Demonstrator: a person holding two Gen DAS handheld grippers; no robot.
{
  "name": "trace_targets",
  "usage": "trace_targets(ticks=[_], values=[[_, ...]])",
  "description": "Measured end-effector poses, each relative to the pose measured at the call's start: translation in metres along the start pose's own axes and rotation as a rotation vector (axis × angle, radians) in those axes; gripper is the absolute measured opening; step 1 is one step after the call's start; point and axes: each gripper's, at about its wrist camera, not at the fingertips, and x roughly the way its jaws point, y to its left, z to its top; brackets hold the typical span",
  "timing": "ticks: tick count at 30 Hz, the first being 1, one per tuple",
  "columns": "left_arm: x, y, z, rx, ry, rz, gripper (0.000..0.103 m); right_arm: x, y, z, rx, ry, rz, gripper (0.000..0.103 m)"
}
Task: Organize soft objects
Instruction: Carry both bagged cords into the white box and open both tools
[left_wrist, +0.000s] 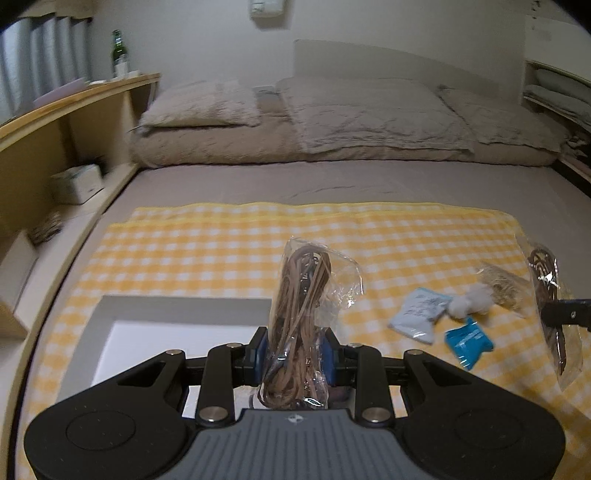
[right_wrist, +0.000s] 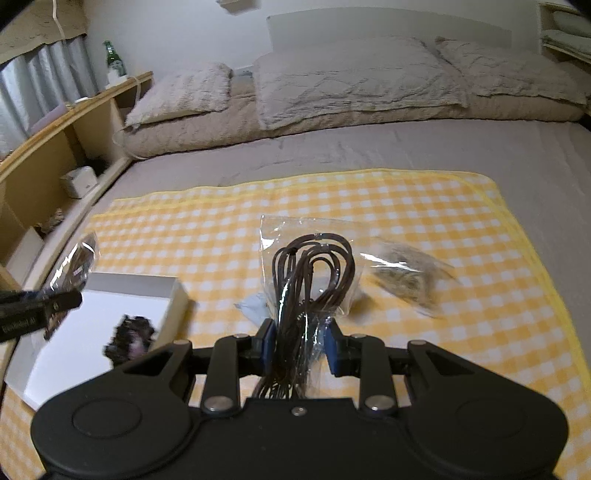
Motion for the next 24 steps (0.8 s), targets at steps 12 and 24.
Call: trace_targets(ticks=[12,24], values=[[-0.014,0.066,-0.027,-0.074,0.029,0.106,0.031,0.02,0.091,0.001,-0.019,0.035,0.163,0.029],[0.003,0.116,-0.053,-0.158,0.125,0.126,0.031,0.062,0.177,-0.023,0.01,0.191,0.336,0.029]])
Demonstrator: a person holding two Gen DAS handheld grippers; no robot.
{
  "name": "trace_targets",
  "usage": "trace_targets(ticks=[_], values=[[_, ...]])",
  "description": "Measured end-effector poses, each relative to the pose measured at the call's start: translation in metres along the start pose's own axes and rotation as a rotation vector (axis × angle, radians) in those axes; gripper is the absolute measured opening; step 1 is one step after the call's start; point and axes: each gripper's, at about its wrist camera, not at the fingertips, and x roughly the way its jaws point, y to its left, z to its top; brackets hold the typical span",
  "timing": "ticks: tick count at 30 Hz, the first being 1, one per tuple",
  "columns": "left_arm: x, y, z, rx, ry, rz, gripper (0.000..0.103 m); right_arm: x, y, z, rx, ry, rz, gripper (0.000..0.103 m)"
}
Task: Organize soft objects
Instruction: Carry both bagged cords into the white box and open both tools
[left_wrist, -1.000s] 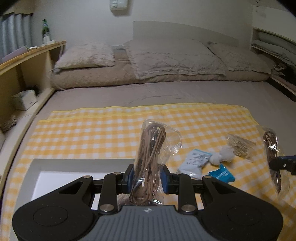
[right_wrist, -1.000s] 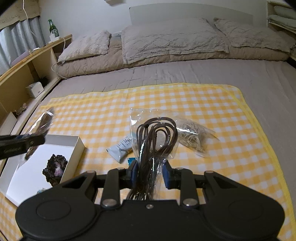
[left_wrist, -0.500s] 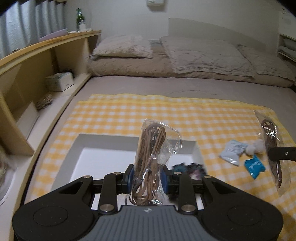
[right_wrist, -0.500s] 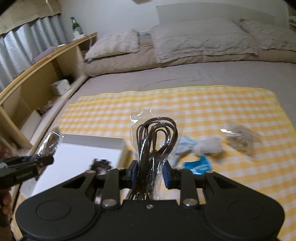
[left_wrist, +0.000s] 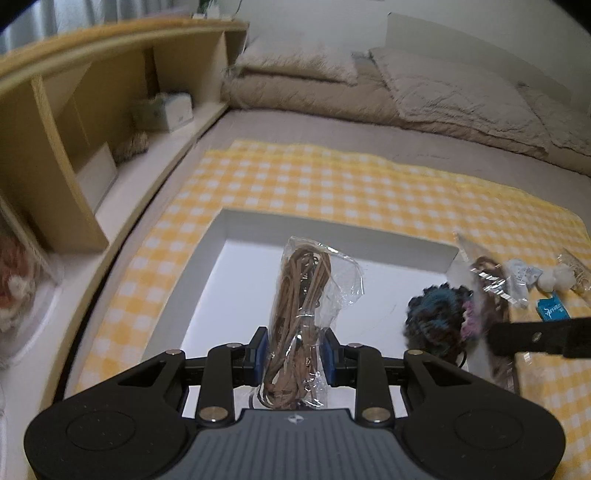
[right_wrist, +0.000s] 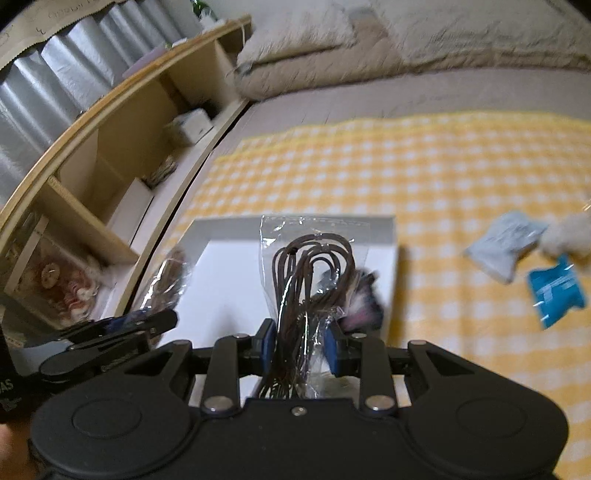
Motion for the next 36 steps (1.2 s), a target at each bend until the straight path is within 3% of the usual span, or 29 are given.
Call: trace_targets(ticks=[8,14,21,25,28,30,34,36], values=[[0.024,0.015,-0.011,-0.06,0.107,-0.048,0.031,0.047,0.02,-0.013,0.074,0.105,0.049,0.029],[0.044,0.02,-0.016,-0.104,0.163,-0.084,0.031,0.07,0.029,-0.021,0.075,0.153,0.026,0.03],[0.059,0.017,-0.019,-0.117,0.213,-0.109,0.031,0.075,0.026,-0.018,0.104,0.172,0.037,0.041],[0.061,0.012,-0.021,-0.106,0.221,-0.112,0.031,0.068,0.027,-0.015,0.076,0.169,0.046,0.041],[0.061,0.01,-0.022,-0.116,0.222,-0.12,0.034,0.064,0.028,-0.014,0.05,0.175,0.04,0.041],[0.06,0.009,-0.023,-0.122,0.233,-0.135,0.042,0.062,0.03,-0.013,0.029,0.176,0.032,0.034],[0.056,0.007,-0.024,-0.109,0.237,-0.135,0.044,0.059,0.03,-0.013,0.012,0.174,0.026,0.032],[0.055,0.007,-0.024,-0.11,0.243,-0.133,0.053,0.057,0.029,-0.013,0.005,0.174,0.024,0.032]])
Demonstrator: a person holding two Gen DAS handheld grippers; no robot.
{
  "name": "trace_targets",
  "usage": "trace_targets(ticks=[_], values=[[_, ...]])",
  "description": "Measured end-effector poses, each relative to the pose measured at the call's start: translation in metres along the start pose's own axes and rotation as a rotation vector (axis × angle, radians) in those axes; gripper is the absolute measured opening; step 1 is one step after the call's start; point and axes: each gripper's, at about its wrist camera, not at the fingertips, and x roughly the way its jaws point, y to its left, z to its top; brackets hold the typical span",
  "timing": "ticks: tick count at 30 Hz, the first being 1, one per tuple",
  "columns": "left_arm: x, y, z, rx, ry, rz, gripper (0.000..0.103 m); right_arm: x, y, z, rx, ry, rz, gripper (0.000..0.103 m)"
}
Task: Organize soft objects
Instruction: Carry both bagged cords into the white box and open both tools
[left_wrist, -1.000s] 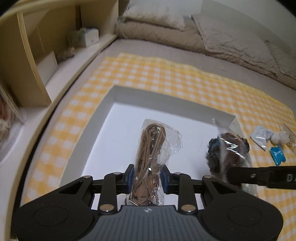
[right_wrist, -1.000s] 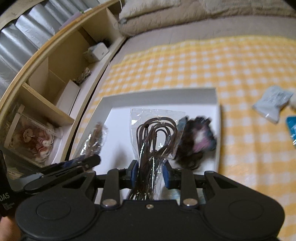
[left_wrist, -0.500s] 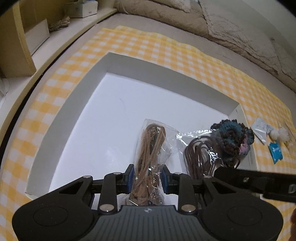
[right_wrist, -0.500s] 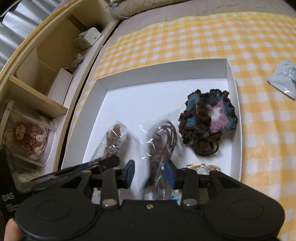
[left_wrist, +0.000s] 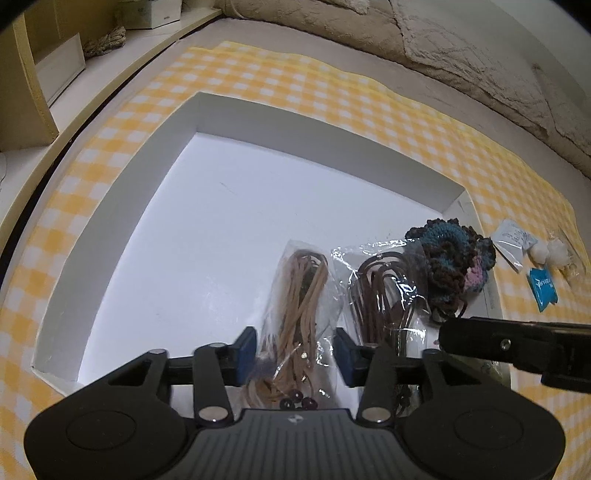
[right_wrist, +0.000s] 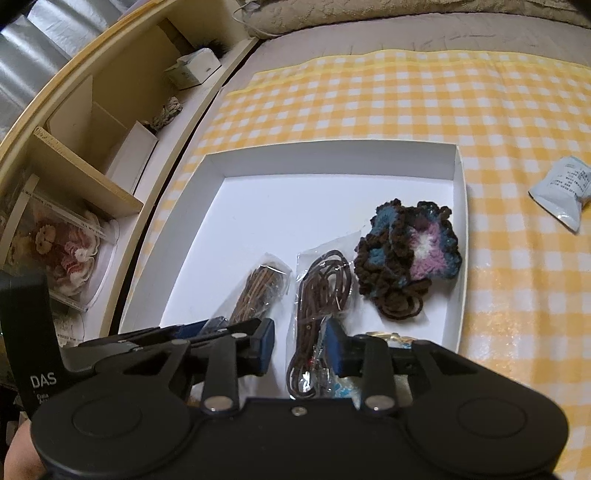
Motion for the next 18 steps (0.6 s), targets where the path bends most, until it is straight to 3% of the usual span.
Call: trace_targets(ticks=[11,13,15,18], values=[[-0.01,-0.006,-0.004,0.033,0.007,-0.03,0.059,-0.016,-0.007,-0.001,-0.024,-0.021,-0.014,0.032],[-0.012,-0.008,-0.003,0.05,0.0,-0.014,0.063,-0.022,-0.011,-0.001,-0.028,-0.024,-0.016,0.032],[-0.013,-0.01,-0.003,0.069,-0.012,-0.004,0.074,-0.027,-0.015,0.0,-0.035,-0.027,-0.024,0.033],[-0.014,-0.011,-0.002,0.076,-0.014,-0.002,0.075,-0.036,-0.022,0.001,-0.041,-0.039,-0.045,0.037]])
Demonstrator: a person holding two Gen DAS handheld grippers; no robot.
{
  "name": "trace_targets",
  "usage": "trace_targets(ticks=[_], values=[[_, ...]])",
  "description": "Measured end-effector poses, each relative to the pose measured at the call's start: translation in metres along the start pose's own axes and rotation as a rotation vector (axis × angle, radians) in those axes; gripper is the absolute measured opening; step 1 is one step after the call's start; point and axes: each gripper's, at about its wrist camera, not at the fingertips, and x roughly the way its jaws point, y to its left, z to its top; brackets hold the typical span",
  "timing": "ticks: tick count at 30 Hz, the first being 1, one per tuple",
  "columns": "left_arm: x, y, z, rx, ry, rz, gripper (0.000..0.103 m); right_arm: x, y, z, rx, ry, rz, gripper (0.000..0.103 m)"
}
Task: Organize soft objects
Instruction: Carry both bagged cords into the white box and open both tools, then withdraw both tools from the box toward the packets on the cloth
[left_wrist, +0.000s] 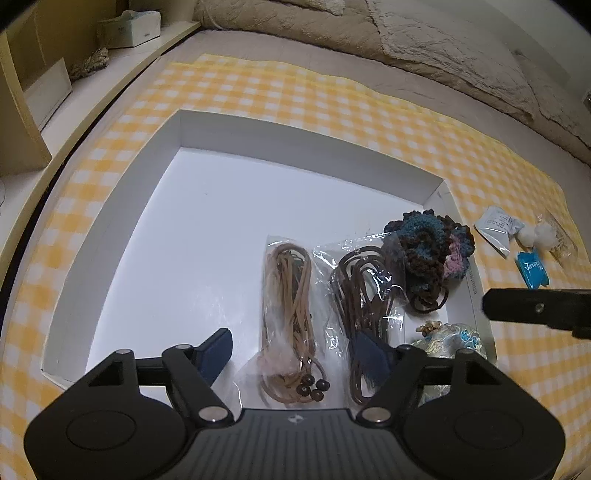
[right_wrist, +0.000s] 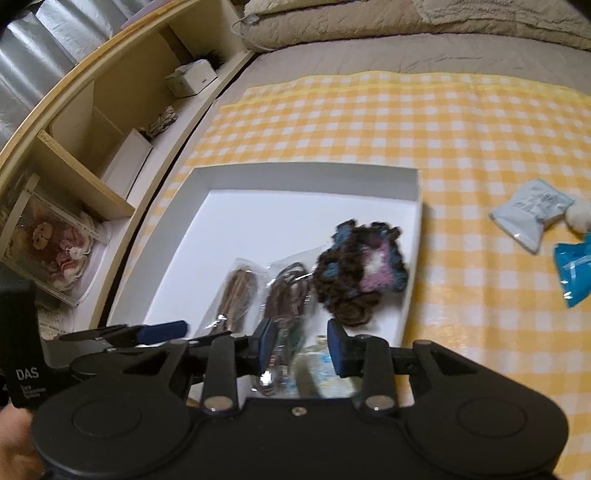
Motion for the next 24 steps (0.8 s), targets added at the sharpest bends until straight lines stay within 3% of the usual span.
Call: trace_targets(ticks=[5,9,11,15,20,24], values=[[-0.002,-0.001,0.0,0.014,-0.004,0.012,0.079,-0.007,-0.011,0.0,-0.003,-0.002,-0.054,0.052],[-0.004,-0.004,-0.001,0.035,-0.012,0.02,0.083,-0.003,-0.02,-0.002,-0.021,0.021,-0.115,0.055],[-0.004,-0.005,-0.001,0.05,-0.016,0.026,0.084,0.004,-0.022,-0.005,-0.053,0.05,-0.147,0.047],[-0.005,-0.008,0.0,0.06,-0.019,0.025,0.084,0.016,-0.029,-0.011,-0.069,0.109,-0.18,0.011],[-0.007,-0.011,-0.001,0.069,-0.025,0.027,0.084,0.02,-0.027,-0.012,-0.108,0.076,-0.186,0.0],[-0.01,-0.012,-0.001,0.074,-0.032,0.025,0.084,0.018,-0.029,-0.003,-0.107,0.025,-0.206,0.0]])
